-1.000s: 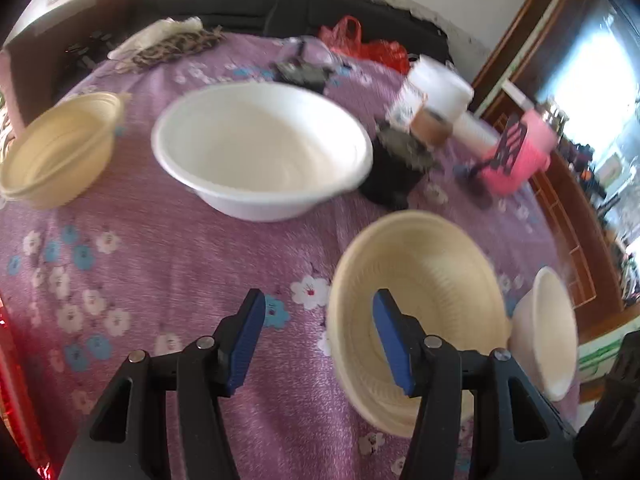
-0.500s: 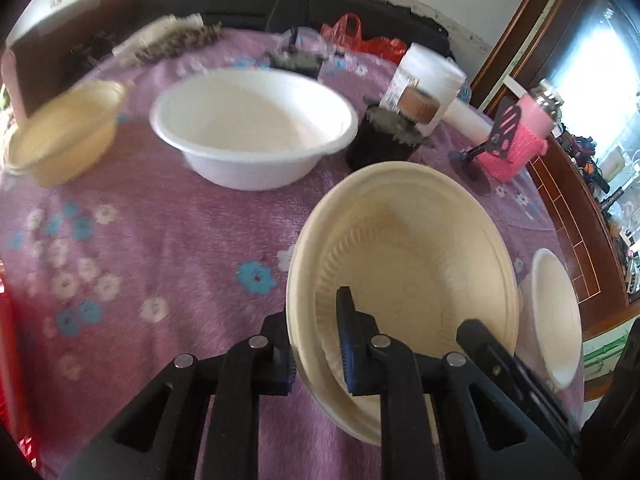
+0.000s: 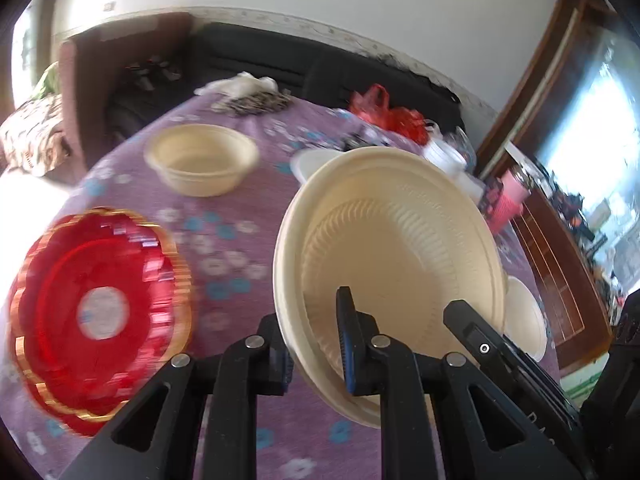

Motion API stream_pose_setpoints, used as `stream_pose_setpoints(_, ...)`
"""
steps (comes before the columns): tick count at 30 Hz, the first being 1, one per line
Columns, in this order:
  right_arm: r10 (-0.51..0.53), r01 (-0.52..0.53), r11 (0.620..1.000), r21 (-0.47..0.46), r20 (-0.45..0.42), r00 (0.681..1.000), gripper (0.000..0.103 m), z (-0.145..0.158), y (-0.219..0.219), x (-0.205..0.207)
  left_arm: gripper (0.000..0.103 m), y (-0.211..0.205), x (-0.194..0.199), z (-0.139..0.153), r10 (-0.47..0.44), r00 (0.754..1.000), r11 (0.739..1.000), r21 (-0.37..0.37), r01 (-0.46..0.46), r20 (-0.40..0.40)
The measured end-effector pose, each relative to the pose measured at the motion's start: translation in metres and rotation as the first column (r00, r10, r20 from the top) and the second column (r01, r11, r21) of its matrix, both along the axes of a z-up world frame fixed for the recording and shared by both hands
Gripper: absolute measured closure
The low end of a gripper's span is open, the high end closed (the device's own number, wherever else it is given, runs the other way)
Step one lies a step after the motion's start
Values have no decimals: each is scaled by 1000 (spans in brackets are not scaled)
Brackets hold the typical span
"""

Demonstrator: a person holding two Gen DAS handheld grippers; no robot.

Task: Organize plates and bowls
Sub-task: 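Carry the cream bowl with both grippers over the red plate stack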

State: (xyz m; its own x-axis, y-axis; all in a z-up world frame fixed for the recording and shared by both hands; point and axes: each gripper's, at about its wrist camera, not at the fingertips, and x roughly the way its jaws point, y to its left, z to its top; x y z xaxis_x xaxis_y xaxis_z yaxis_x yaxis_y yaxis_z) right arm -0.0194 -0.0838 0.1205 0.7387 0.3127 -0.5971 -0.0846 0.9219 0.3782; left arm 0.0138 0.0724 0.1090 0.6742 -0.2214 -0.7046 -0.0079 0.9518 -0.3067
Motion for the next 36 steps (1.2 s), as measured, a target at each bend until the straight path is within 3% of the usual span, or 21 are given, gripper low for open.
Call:
stream_pose_setpoints(8, 87, -86, 995, -53, 20, 996, 80, 7, 67, -18, 87, 64, -26, 3, 92, 996, 995, -40, -92, 9)
stream_pose_setpoints(21, 119, -114, 982, -148, 27, 992, 80, 20, 98, -17, 83, 91, -44, 5, 115, 993, 990, -85, -112, 28)
stream_pose_setpoints(29, 239, -245, 960, -137, -59, 969, 80, -6, 164, 3, 83, 156, -50, -14, 245, 969, 965, -84, -247, -34)
stream_pose_setpoints(36, 261, -276, 954, -116, -132, 956, 80, -30, 185, 17, 83, 181, -46, -37, 264, 959, 957, -96, -274, -104)
